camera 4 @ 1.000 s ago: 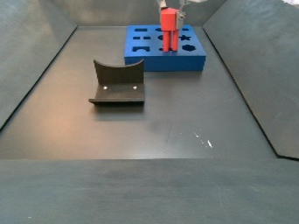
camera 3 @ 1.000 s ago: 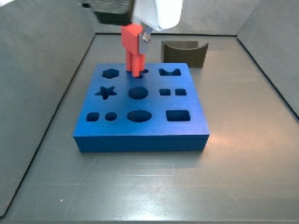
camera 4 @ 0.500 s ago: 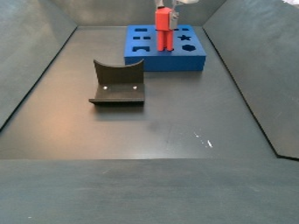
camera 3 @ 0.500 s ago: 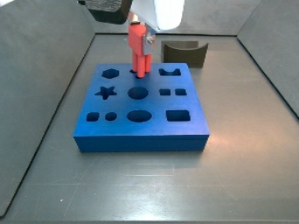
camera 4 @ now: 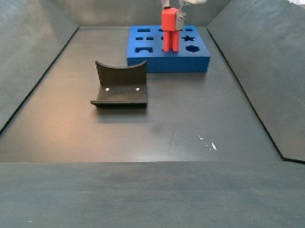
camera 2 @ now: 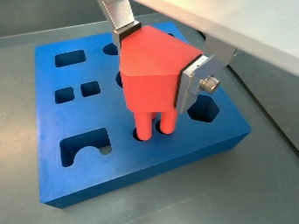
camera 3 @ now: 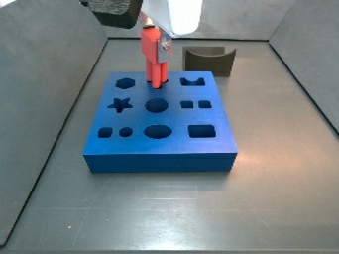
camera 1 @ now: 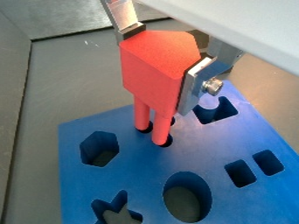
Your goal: Insert the 3 prong object.
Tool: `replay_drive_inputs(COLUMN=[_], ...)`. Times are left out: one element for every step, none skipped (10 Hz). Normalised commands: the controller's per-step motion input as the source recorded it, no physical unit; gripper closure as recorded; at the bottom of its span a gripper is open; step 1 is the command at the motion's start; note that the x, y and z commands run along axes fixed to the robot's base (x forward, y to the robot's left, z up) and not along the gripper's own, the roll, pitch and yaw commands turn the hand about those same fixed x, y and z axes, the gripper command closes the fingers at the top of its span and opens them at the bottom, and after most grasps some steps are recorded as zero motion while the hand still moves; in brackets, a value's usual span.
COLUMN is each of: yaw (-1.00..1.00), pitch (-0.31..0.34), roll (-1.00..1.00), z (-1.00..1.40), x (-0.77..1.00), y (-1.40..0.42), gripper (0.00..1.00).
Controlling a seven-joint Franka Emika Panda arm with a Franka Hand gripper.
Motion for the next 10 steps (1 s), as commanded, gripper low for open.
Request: replay_drive_inputs(yaw=[-0.09, -0.09, -0.09, -0.08, -0.06, -0.05, -0.05, -0.05, -0.05, -0.05], pitch=[-0.084, -0.083, -0.084, -0.083, -0.086, -0.094, -0.099, -0.100, -0.110, -0.114], roll=[-0.06, -0.06, -0.06, -0.05, -0.04, -0.03, -0.03, -0.02, -0.01, -0.01], z=[-0.36, -0.36, -0.35, -0.33, -0.34, -0.35, -0.37, -0.38, -0.41, -0.42], x=[0.11, 0.08, 0.05, 0.01, 0.00, 0.00, 0.00, 0.00, 0.00, 0.00], y=[-0.01, 0.00, 0.00, 0.00, 0.00, 0.00, 0.00, 0.00, 0.00, -0.01], gripper=[1.00, 1.00, 1.00, 1.00, 1.00, 1.00, 1.00, 1.00, 1.00, 1.00])
